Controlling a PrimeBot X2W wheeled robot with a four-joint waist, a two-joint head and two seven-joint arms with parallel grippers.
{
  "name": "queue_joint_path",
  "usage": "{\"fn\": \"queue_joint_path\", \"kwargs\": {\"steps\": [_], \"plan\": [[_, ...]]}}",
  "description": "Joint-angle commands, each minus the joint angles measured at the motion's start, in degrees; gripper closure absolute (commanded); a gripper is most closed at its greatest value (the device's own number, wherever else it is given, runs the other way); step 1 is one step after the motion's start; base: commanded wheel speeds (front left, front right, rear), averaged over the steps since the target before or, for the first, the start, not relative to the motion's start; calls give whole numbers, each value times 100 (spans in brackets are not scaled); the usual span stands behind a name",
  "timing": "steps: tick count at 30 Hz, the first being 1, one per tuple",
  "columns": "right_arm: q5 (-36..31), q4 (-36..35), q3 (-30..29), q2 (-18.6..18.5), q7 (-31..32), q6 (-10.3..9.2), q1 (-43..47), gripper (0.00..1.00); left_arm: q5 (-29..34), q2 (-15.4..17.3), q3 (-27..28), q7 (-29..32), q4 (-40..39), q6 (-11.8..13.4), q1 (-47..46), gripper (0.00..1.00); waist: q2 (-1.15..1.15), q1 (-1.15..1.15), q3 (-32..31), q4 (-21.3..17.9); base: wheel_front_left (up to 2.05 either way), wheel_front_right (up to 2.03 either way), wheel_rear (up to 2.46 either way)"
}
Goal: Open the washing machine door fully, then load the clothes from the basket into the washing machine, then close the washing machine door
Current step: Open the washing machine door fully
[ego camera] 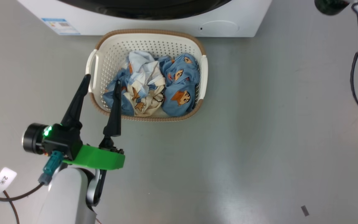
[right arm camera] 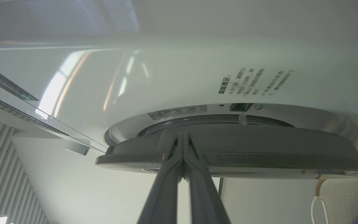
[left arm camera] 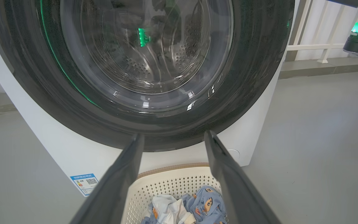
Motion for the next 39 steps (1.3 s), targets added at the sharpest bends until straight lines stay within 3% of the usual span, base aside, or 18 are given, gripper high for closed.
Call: {"fn": "queue_joint_path", "kwargs": {"steps": [1, 18, 31, 39], "plan": [[-45, -65, 72, 69, -28, 9, -252, 100, -55, 114, 129, -46, -181, 88, -103, 0, 0, 0, 153, 156, 0, 0, 0], [-684, 1085, 557, -87, -97, 9, -1716, 100, -315, 113, -287, -46, -323, 319, -316, 0, 0, 0, 640, 556, 0, 0, 0], [-792, 1096, 711, -45, 263, 9, -1746, 100, -348, 113, -321, -46, -323, 384, -393, 0, 0, 0, 704, 545, 0, 0, 0], [-697, 804, 732, 42, 716, 9, -1314, 100, -327, 113, -281, -46, -276, 384, -367, 0, 0, 0, 594, 461, 0, 0, 0]]}}
